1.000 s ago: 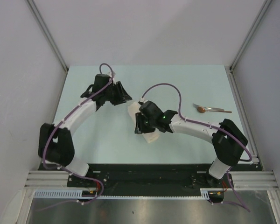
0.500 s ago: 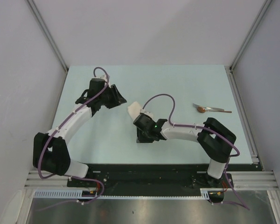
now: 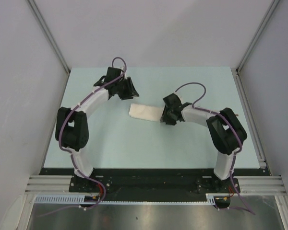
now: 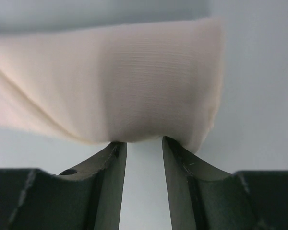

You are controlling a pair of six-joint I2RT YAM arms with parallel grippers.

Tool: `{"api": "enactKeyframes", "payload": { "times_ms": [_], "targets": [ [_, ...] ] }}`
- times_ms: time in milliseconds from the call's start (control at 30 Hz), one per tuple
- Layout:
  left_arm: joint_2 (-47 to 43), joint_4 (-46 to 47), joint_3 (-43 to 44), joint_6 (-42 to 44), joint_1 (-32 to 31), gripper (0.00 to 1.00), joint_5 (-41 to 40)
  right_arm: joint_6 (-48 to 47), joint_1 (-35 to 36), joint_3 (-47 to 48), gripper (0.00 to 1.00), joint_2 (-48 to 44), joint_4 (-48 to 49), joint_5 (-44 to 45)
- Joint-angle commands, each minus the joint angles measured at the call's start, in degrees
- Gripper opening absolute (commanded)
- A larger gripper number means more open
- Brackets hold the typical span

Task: Fold the napkin into a case and place the utensils inside
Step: Move the smaller rectangle folded napkin to the corner of the board.

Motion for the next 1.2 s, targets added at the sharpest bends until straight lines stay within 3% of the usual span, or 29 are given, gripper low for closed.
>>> {"api": "enactKeyframes", "payload": {
  "times_ms": [0,133,233,467,633,900,1167],
  "targets": [
    [7.8,-5.8,15.3,4.8,-1.8,0.45,-5.8,-11.3,-8.5,12.8,0.41,9.9,-2.4,0.2],
    [17.2,-12.5,27.1,7.9,-1.8,0.42,-4.3,-16.0,-13.4,26.7,0.41,18.0,-6.9,-4.1],
    [18.4,-11.7,27.7,10.9,-1.8,0.43,-1.3,-17.3,-14.0,31.5,0.42,19.4,-9.7,-6.2],
    [19.7,-11.4,25.6,15.9,-1.8,0.48,-1.5,-16.1,-14.3,17.5,0.44,9.1,-2.7,-16.6],
    [20.3,-11.5,22.8,16.7,-0.8,0.49,2.2,-16.9,-14.3,8.1,0.52,2.2,3.5,-22.5],
    [18.8,-10.7,15.2,17.7,-0.3,0.50,2.9,-15.5,-14.3,5.1,0.54,2.7,6.9,-27.2],
    [21.0,-8.2,13.4,17.0,0.5,0.49,5.9,-14.8,-14.3,5.0,0.54,2.5,8.0,-28.1]
  ]
}}
